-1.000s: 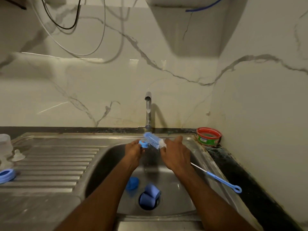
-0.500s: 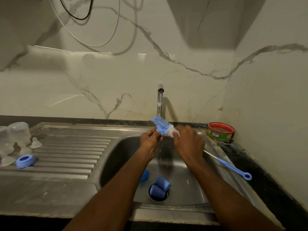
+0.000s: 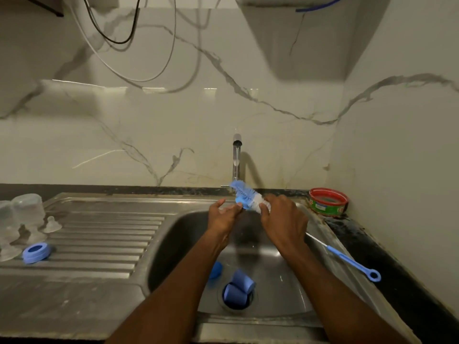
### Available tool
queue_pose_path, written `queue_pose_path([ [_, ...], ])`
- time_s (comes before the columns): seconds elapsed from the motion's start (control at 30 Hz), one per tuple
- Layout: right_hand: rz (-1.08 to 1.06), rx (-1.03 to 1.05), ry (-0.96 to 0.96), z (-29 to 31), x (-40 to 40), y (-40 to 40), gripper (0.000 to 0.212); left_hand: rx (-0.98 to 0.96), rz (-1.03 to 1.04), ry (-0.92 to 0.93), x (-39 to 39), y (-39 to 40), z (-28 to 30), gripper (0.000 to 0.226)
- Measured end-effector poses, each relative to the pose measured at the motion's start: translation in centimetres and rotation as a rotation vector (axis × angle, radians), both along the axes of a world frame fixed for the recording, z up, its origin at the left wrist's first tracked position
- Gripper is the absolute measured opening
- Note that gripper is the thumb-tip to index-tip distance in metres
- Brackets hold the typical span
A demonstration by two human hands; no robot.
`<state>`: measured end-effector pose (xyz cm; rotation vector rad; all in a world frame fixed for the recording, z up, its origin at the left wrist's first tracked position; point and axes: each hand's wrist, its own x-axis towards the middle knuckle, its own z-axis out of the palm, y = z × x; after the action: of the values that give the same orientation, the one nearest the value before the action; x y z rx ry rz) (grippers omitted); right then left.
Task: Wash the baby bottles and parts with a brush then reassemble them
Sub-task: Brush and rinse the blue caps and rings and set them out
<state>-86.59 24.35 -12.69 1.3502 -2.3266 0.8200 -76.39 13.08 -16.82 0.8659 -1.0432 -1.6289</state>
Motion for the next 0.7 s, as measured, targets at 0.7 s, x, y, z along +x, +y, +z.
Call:
queue_pose_path([
  [0.7, -0.016, 0.012, -0.052, 0.3, 0.4, -0.3, 0.031, -0.065, -0.272, -0.085, -0.6, 0.8, -0.4, 0.059],
])
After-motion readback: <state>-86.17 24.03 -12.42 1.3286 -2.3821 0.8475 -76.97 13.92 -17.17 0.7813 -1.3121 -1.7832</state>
